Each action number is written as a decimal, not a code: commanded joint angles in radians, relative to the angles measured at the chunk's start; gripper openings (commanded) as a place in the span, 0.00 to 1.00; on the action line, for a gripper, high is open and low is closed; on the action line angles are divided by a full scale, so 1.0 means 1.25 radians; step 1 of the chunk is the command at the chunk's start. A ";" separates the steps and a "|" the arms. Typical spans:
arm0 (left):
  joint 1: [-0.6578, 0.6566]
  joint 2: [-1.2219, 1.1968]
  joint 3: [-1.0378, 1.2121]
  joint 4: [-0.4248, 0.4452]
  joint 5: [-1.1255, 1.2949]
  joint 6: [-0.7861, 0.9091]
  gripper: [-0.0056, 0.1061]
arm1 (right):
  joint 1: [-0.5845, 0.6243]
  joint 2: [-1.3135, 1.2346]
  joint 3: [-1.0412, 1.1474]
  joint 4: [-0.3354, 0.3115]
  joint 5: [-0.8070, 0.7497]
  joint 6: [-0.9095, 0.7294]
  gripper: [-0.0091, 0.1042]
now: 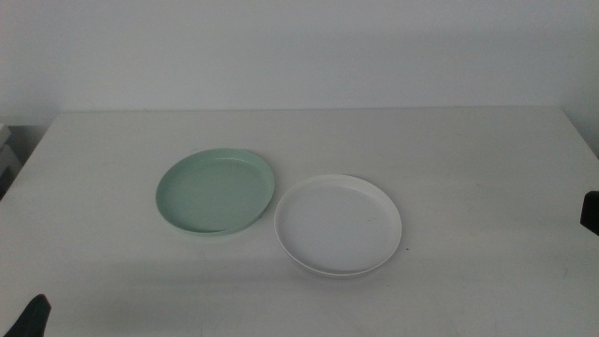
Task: Stack the three bowls on top of each other.
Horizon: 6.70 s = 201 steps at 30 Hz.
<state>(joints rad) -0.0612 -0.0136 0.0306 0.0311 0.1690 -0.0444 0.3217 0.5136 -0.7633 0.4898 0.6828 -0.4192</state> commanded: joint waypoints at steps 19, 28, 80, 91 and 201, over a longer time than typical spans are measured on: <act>0.104 0.442 -0.410 -0.033 0.142 -0.011 0.77 | 0.002 0.006 -0.018 0.006 -0.059 -0.002 0.56; 0.104 0.788 -0.799 -0.093 0.331 0.027 0.77 | 0.002 0.006 -0.018 0.006 -0.059 -0.002 0.56; 0.055 1.586 -1.187 -0.338 0.437 0.125 0.05 | 0.002 0.006 -0.018 0.002 -0.059 -0.002 0.56; -0.072 1.346 -1.186 -0.305 0.484 0.085 0.05 | 0.002 0.006 -0.018 0.002 -0.059 -0.002 0.56; -0.008 0.360 -0.400 -0.181 0.000 0.066 0.99 | 0.001 -0.105 0.191 -0.507 -0.295 0.501 0.56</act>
<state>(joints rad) -0.0697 0.4306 -0.4428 -0.1807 0.2547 0.0511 0.3217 0.3740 -0.5017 -0.1266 0.3814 0.2096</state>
